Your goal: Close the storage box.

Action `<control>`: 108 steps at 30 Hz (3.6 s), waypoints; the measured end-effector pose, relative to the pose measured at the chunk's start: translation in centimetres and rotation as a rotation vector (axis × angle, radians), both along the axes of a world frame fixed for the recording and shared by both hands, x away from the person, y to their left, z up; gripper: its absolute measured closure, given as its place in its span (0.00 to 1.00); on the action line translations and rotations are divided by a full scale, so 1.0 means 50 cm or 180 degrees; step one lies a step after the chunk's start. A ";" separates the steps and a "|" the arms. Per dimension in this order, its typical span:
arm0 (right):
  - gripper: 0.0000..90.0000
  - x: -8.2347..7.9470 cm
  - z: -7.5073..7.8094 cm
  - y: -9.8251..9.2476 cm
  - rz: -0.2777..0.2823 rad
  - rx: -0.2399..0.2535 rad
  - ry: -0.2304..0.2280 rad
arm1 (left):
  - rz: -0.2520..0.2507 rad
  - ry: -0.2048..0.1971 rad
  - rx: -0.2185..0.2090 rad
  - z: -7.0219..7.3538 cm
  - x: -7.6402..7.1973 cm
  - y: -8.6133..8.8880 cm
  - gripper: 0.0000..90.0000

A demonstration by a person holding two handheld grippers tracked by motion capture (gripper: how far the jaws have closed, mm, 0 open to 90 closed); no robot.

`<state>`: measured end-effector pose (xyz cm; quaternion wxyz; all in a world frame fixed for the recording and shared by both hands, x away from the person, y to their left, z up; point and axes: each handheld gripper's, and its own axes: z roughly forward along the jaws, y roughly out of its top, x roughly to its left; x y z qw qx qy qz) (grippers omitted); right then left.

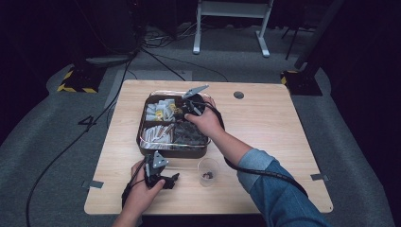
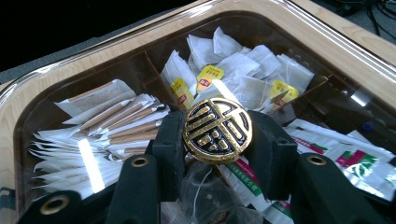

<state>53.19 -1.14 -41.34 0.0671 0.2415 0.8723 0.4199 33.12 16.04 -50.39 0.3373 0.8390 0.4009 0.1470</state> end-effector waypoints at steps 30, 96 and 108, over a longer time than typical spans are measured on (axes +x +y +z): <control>0.65 0.004 -0.041 0.034 0.0018 -0.0119 0.0053 | -0.0028 -0.0007 0.0008 0.000 -0.001 0.000 0.14; 0.42 -0.089 0.124 -0.235 -0.0097 0.0485 -0.0273 | -0.0066 0.0005 -0.0015 0.000 0.001 -0.001 0.13; 0.40 -0.128 0.120 -0.340 -0.0215 0.0473 -0.0233 | -0.0154 0.0013 -0.0008 0.000 0.004 0.004 0.13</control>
